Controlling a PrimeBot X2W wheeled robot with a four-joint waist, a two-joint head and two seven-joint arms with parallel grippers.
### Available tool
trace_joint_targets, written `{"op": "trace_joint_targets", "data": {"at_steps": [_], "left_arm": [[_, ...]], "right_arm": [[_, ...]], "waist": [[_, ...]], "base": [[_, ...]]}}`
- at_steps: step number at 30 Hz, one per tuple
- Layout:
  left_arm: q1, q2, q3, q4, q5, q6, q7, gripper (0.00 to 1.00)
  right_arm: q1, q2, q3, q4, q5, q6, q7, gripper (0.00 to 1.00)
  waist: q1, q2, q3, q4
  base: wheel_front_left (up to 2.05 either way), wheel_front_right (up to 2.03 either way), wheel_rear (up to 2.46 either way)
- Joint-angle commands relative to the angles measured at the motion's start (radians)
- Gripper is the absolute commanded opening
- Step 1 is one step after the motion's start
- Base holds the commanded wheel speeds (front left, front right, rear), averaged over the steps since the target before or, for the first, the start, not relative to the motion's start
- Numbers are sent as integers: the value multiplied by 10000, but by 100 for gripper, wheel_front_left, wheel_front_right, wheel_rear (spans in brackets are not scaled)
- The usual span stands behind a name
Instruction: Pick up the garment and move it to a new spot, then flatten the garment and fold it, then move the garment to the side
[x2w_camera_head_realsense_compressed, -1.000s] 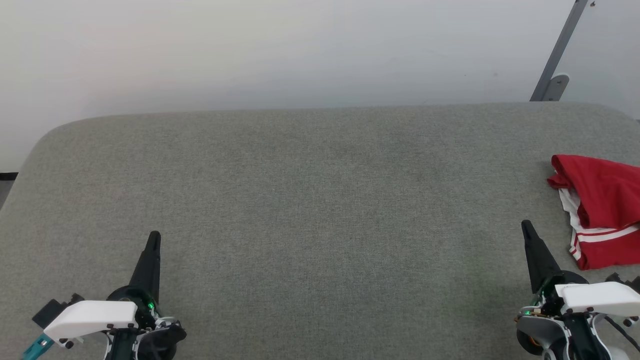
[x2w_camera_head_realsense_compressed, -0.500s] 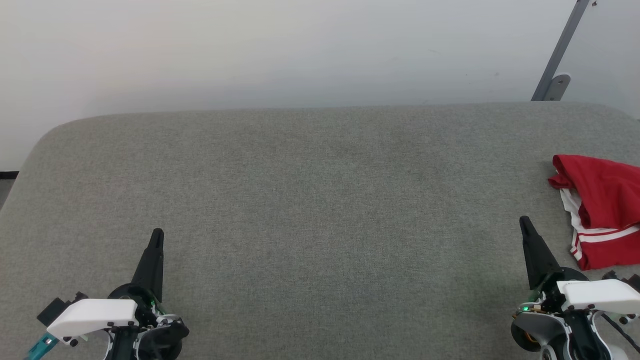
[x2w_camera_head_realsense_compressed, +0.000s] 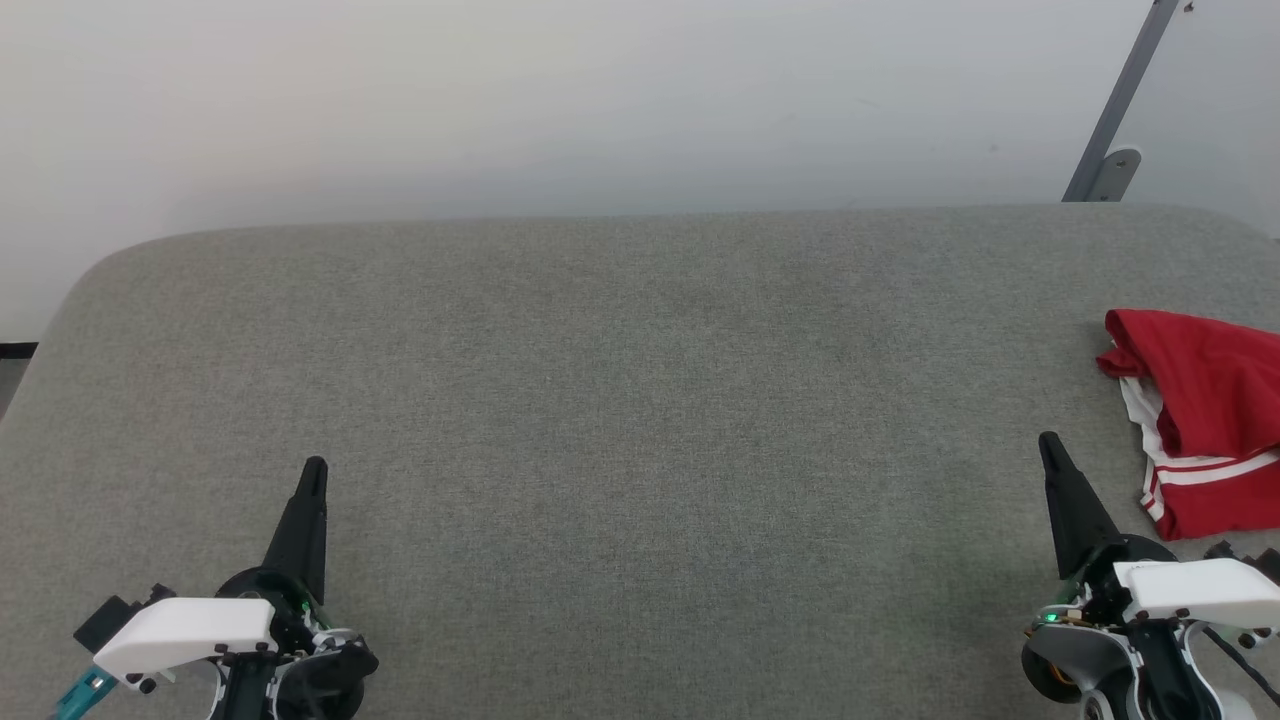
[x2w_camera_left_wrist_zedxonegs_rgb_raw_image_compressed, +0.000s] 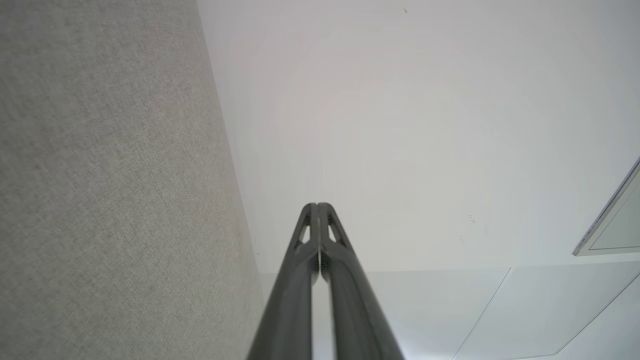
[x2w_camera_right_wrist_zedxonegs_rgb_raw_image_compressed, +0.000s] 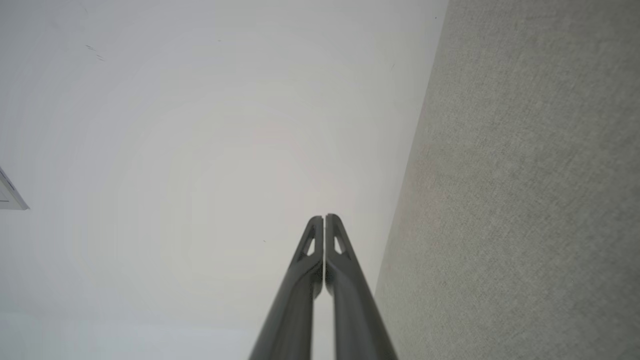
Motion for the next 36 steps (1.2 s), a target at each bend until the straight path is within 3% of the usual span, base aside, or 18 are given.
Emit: {"op": "trace_joint_targets", "data": {"at_steps": [1,36], "left_arm": [[-123,20,-6,-5,-30,-53,33,0],[-123,21,-7,-6,-32,-53,30,0]], "right_arm": [[-34,14,-6,-21,38,0,14,0],[-34,15,-5,-21,40,0,12,0]], "waist": [[0,-1,0,0],[0,-1,0,0]], "base": [[0,0,0],[0,0,0]]}}
